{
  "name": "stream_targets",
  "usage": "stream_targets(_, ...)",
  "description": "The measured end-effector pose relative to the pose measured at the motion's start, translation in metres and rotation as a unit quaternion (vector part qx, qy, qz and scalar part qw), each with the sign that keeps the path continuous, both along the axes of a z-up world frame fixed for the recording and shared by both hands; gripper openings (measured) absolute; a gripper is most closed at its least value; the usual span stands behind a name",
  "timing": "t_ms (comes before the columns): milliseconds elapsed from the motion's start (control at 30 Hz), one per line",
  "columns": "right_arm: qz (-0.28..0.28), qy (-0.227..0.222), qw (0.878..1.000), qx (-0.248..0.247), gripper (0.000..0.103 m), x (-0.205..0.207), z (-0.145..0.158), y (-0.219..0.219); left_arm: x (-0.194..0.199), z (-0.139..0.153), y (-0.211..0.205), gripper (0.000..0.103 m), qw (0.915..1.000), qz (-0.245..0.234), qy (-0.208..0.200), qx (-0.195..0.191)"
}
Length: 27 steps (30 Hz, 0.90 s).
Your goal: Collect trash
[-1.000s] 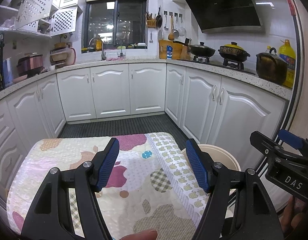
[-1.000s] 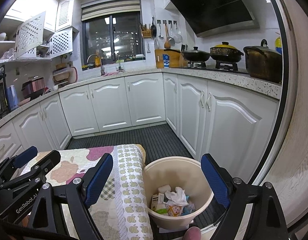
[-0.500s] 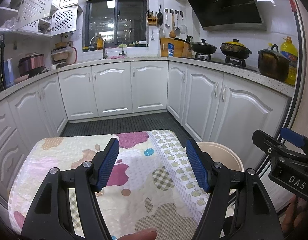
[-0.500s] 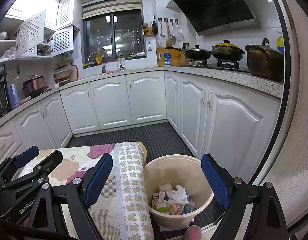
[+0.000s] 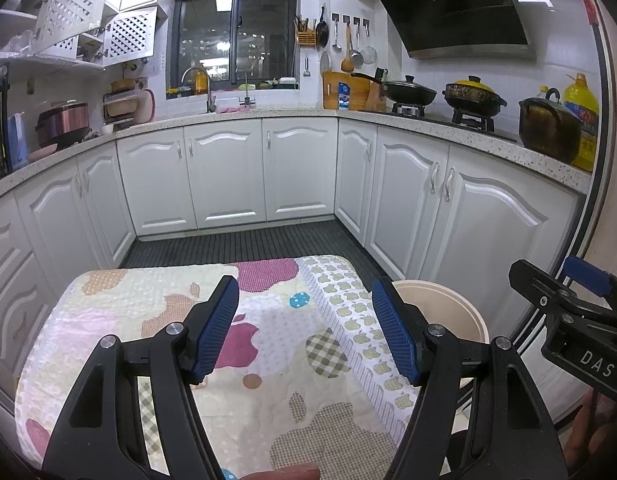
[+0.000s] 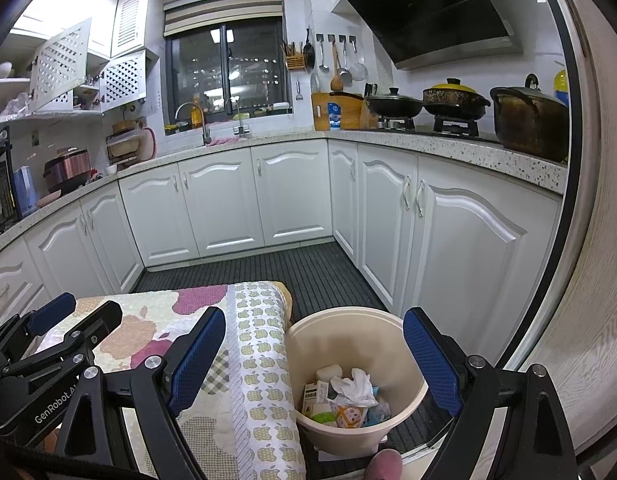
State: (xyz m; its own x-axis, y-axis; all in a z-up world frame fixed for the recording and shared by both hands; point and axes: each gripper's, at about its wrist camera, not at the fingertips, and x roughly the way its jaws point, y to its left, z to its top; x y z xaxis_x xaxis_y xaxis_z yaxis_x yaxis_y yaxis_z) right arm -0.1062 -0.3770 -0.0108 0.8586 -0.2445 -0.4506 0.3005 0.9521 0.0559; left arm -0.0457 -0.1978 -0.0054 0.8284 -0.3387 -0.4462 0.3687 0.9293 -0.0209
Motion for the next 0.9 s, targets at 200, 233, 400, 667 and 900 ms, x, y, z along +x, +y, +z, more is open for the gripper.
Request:
stream_targets(200, -0.002, 0.002, 1.000, 0.004, 0.089, -0.0002, -0.0020, -0.0017, -0.0002, -0.0003, -0.0004, 0.068, 1.0000, 0.002, -0.001, 0.003)
stream_targets(233, -0.003, 0.002, 1.000, 0.004, 0.089, -0.0001, -0.0023, -0.0023, 0.0000, -0.0008, -0.0007, 0.068, 1.0000, 0.003, -0.001, 0.004)
stream_targets(400, -0.005, 0.003, 1.000, 0.004, 0.089, -0.0005, -0.0029, -0.0032, 0.0002, -0.0039, -0.0016, 0.068, 1.0000, 0.005, 0.002, 0.007)
stream_targets(667, -0.004, 0.006, 1.000, 0.007, 0.089, 0.0012, -0.0031, -0.0054, -0.0031, -0.0046, -0.0053, 0.068, 0.9999, 0.003, -0.003, 0.011)
stream_targets(900, -0.005, 0.007, 1.000, 0.006, 0.089, 0.0010, -0.0043, -0.0051, -0.0033, -0.0066, -0.0070, 0.068, 0.9999, 0.000, -0.001, 0.014)
